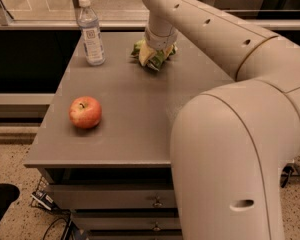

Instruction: Pick green jalapeno chip bag

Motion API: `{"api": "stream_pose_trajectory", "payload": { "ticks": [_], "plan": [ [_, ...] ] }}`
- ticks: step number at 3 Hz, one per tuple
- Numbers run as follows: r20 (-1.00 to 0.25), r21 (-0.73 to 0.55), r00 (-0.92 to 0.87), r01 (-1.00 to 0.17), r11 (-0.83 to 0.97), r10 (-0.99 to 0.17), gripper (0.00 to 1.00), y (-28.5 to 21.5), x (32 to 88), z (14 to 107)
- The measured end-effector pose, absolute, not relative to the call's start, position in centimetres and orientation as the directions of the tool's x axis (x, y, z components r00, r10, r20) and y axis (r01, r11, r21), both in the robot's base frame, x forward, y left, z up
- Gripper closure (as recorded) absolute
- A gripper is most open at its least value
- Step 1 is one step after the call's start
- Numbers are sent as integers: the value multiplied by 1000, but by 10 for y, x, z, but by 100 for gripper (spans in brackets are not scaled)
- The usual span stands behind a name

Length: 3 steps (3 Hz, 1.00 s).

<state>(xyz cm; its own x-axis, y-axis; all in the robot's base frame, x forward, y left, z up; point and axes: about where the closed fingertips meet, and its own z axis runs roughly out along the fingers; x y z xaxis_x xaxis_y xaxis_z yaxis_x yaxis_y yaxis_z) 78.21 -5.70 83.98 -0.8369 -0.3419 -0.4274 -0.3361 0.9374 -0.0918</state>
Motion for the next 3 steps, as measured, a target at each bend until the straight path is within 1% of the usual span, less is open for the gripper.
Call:
{"api": "stream_pose_trajectory", "payload": {
  "ticks": [1,2,3],
  "plan": [
    [-427,-92,-837,-336,937,-342,100,-57,782,840],
    [-453,-106,-794,-404,909,-406,100,-48,770,874],
    [-496,-150,-722,-477,866,-483,100,-40,746,925]
  ]
}}
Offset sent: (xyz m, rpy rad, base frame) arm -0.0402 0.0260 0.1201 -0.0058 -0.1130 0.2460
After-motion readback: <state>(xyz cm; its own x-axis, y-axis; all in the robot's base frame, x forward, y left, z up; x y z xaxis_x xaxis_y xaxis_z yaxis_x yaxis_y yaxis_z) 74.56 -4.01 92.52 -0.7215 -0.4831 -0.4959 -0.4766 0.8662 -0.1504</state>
